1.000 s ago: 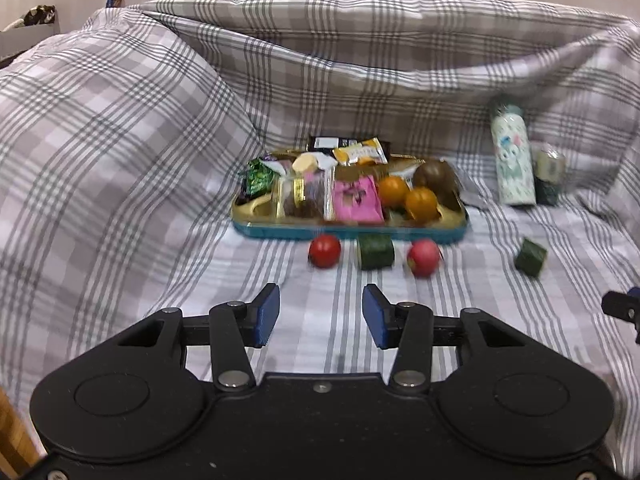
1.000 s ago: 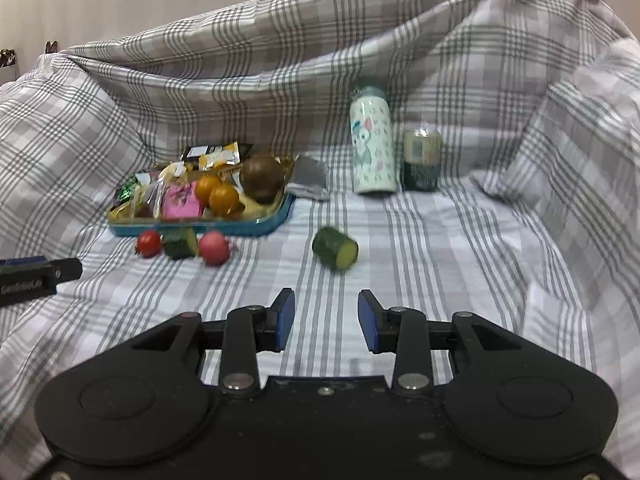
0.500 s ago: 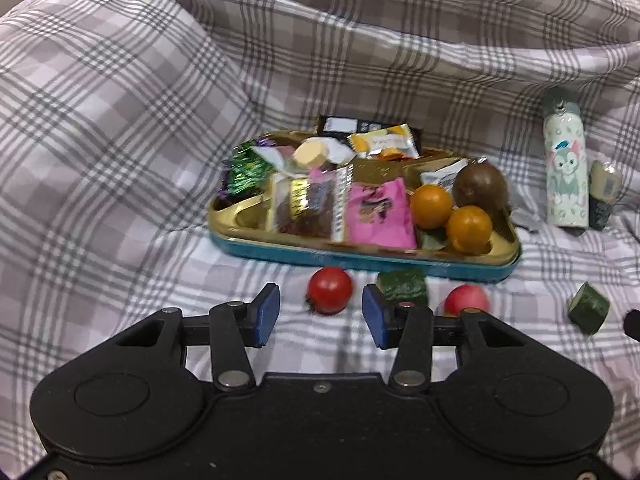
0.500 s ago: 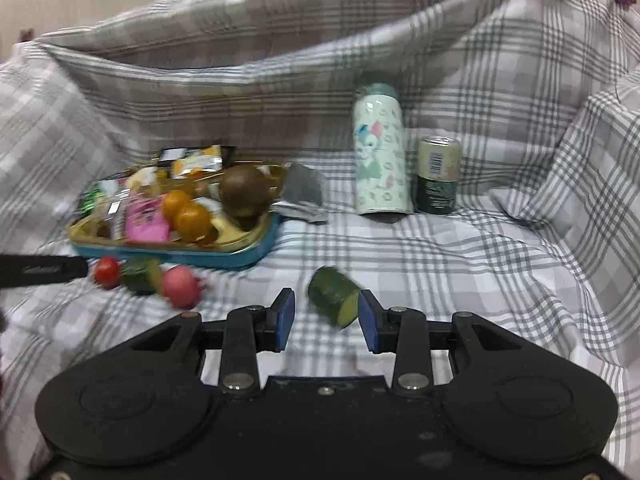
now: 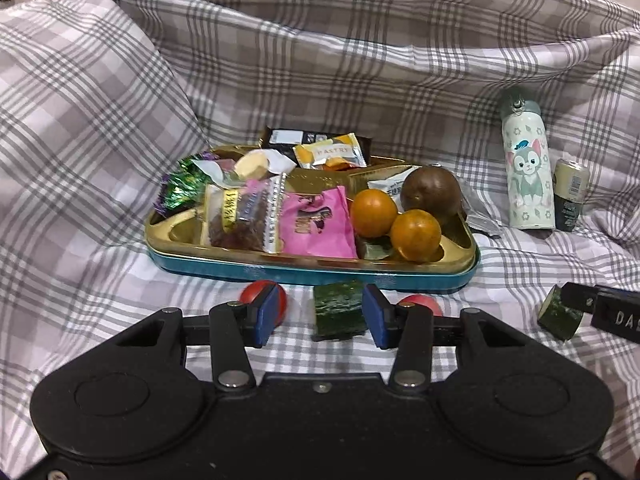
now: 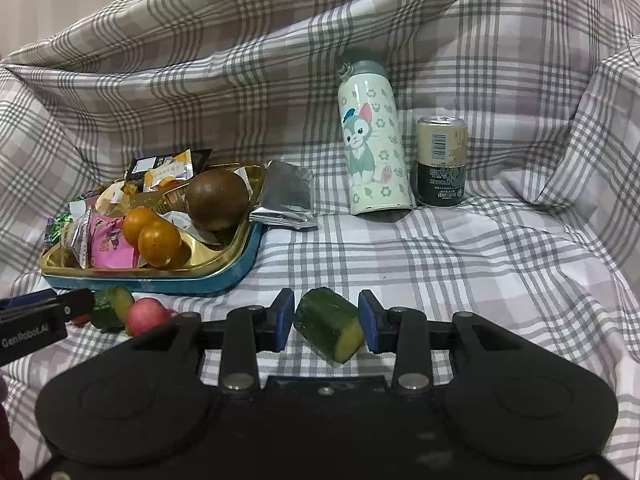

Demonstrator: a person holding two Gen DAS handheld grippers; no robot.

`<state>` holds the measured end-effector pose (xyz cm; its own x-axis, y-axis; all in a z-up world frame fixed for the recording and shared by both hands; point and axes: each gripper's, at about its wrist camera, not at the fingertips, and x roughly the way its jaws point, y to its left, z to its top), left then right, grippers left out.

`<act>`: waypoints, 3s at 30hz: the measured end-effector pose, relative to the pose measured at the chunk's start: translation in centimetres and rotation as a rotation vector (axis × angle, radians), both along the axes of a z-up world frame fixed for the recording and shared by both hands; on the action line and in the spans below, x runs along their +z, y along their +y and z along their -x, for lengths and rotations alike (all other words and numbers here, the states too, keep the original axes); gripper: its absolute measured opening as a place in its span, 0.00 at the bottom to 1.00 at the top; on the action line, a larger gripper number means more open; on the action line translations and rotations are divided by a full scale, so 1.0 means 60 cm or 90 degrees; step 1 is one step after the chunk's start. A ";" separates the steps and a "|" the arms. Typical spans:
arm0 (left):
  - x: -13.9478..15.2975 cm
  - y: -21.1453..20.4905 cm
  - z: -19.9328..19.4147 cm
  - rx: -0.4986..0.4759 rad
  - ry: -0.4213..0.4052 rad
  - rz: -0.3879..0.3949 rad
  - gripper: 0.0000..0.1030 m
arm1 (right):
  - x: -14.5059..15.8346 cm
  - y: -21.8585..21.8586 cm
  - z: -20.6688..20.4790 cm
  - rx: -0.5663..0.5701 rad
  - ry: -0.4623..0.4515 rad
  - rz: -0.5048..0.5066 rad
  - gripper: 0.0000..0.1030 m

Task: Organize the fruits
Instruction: 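Grasp the cucumber slice with the right tool while the left tool grasps a cucumber cube, then carry both cucumber pieces over the steel tray with both tools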

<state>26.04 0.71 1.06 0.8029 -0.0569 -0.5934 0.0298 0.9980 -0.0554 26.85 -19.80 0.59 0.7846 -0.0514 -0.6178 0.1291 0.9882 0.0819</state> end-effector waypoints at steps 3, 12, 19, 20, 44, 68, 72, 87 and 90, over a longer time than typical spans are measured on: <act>-0.004 -0.005 -0.003 -0.005 0.005 0.001 0.52 | -0.002 0.002 -0.002 -0.001 -0.003 0.004 0.39; -0.019 -0.017 -0.008 -0.017 0.011 -0.031 0.52 | -0.016 -0.002 -0.016 -0.033 0.020 0.001 0.45; -0.025 -0.010 -0.016 -0.005 0.020 -0.015 0.53 | -0.022 -0.007 -0.024 -0.037 0.029 -0.031 0.49; -0.025 -0.010 -0.017 -0.004 0.020 -0.014 0.53 | -0.023 -0.007 -0.025 -0.037 0.032 -0.036 0.49; -0.029 -0.005 -0.031 -0.014 0.018 0.034 0.55 | -0.047 0.014 -0.037 -0.011 0.064 0.000 0.54; -0.052 -0.007 -0.047 0.017 0.059 0.027 0.54 | -0.049 0.021 -0.035 -0.008 0.068 0.033 0.49; -0.051 -0.004 -0.047 0.017 0.060 0.032 0.54 | -0.044 0.029 -0.027 0.017 0.080 0.024 0.49; -0.049 -0.009 -0.043 0.006 0.049 0.043 0.44 | -0.039 0.051 -0.006 0.053 0.050 0.036 0.49; -0.048 -0.009 -0.039 0.006 0.044 0.038 0.44 | -0.040 0.046 -0.008 0.047 0.050 0.034 0.49</act>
<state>28.40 0.16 -1.82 0.7610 -0.0871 -0.6428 0.0148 0.9930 -0.1170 27.33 -17.04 -1.79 0.7371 -0.0301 -0.6751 0.0598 0.9980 0.0207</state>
